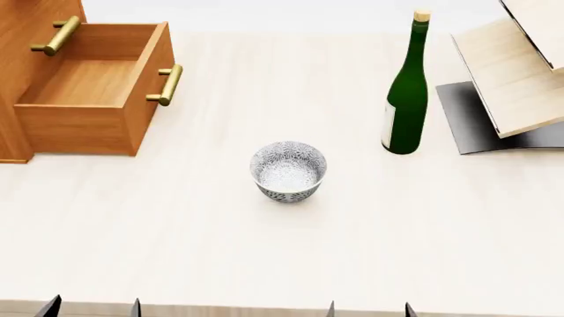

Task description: Close the bottom drawer of the cabinet.

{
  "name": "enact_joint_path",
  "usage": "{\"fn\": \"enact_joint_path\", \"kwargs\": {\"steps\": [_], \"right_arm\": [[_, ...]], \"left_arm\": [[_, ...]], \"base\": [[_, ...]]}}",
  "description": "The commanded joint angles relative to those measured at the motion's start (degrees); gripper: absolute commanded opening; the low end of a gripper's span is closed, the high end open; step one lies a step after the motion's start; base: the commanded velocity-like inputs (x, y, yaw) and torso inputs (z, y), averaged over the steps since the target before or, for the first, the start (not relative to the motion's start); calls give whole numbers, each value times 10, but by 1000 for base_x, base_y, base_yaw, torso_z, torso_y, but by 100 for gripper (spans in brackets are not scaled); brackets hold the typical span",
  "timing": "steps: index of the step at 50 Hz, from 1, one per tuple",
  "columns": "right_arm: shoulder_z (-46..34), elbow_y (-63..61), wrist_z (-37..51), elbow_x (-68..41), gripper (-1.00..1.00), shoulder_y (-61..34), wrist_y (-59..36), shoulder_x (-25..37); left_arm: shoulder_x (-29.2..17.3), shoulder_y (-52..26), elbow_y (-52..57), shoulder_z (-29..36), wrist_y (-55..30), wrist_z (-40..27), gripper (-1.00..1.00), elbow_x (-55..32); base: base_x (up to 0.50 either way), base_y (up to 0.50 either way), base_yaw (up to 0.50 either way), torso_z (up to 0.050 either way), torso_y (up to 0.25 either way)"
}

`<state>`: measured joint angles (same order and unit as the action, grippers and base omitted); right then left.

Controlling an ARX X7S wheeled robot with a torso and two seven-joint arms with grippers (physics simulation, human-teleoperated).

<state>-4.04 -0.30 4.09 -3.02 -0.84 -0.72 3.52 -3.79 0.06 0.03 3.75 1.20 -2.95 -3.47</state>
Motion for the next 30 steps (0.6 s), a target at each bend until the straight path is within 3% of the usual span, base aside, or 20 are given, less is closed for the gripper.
{"fn": "enact_joint_path", "kwargs": {"steps": [1,5,6,15,30], "right_arm": [[-8,-16,12,-7,100,-25,-42,17],[-7,-13,16,-9,100,-46,-61,23],[11,-23,26,-11,100,-132,-145,38],[0,-185,33,-16,100,-135,-243,47],[-12,-241,40,-16,100,-147,-280,59]], "left_arm": [[-13,-3,0,9,5,-6,100,-10],[-18,-7,-5,13,7,-4,100,-16],[-21,-27,20,9,-34,-11,100,-17],[-26,-89,179,0,-176,-43,100,-35],[-36,-75,227,3,-198,-53,100,-51]], "base": [[0,0,0,0,0],[0,0,0,0,0],[0,0,0,0,0],[0,0,0,0,0],[0,0,0,0,0]]}}
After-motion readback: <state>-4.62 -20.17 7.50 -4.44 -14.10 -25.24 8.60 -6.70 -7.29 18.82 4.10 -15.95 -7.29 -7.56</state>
